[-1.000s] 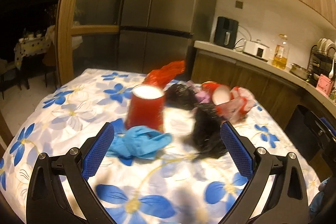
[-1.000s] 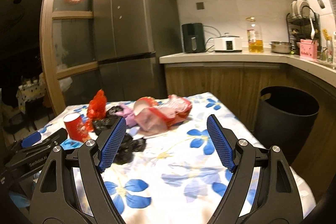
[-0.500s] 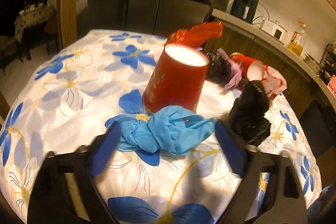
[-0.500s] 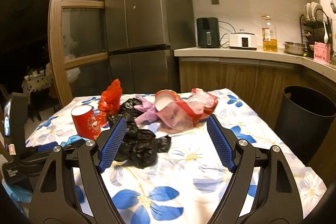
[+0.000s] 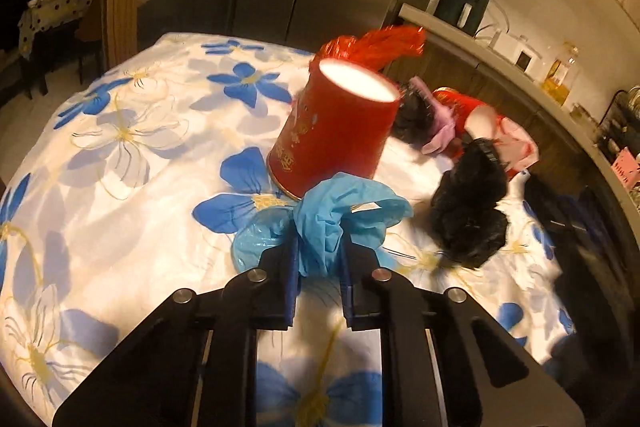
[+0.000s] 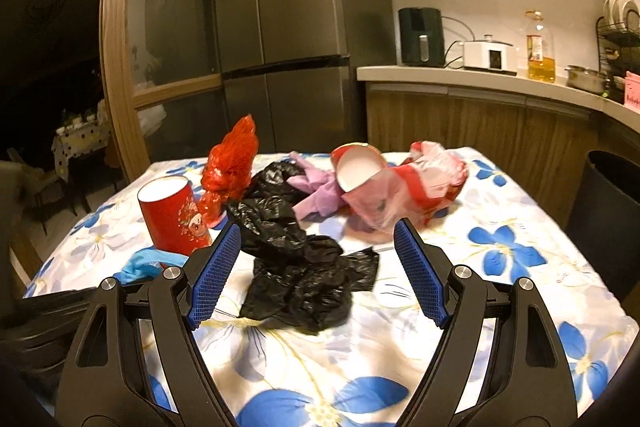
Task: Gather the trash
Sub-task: 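Grasp the blue glove with the left tool while the right tool grasps the black bag, then carry the blue glove and black bag in both tools over the black bin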
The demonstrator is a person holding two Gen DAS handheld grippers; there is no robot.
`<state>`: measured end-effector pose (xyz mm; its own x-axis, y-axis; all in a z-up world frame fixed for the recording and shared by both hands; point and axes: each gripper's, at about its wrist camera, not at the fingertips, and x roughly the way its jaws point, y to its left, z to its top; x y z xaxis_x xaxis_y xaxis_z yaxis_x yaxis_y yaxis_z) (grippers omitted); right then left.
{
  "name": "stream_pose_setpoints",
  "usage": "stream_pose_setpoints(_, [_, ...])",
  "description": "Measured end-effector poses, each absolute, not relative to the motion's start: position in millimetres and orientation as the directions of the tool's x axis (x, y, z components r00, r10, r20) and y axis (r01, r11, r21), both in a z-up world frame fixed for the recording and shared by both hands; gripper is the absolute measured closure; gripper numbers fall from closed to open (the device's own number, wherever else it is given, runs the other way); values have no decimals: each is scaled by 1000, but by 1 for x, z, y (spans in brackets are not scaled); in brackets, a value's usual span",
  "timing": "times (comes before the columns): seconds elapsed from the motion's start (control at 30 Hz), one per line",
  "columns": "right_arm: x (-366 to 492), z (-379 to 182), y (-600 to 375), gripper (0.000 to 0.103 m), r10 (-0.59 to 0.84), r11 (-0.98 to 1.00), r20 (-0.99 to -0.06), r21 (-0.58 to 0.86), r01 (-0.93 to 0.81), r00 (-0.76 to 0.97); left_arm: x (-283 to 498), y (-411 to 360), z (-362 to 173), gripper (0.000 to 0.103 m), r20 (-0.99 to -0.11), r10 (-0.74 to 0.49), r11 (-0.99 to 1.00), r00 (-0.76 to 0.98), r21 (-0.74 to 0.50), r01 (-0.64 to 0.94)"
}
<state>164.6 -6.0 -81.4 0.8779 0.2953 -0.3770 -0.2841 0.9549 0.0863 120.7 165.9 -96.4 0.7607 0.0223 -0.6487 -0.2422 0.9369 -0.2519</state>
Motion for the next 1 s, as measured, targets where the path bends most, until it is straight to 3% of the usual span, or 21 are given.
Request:
stream_pose_setpoints(0.13, [182,-89,4,30,321,946,-425,102,-308,846,108,163,-89,87,-621,23,938,783,-258,-232])
stream_pose_setpoints(0.2, [190,-94,9,38,330,943,-453,111,-315,829,105,163,-85,88,-609,20,937,793,-265,-227])
stream_pose_setpoints(0.3, [199,-100,10,61,349,936,-488,134,-327,800,102,162,-79,88,-588,24,939,808,-265,-221])
stream_pose_setpoints(0.37, [201,-102,10,84,362,931,-495,150,-333,790,103,161,-76,88,-583,22,939,812,-267,-217])
stream_pose_setpoints(0.43, [201,-101,6,97,377,926,-494,171,-338,784,103,161,-76,89,-581,21,941,814,-265,-213])
stream_pose_setpoints(1.0, [155,-59,-71,101,343,934,-399,242,-263,851,104,115,-47,90,-524,-40,963,851,-248,-108])
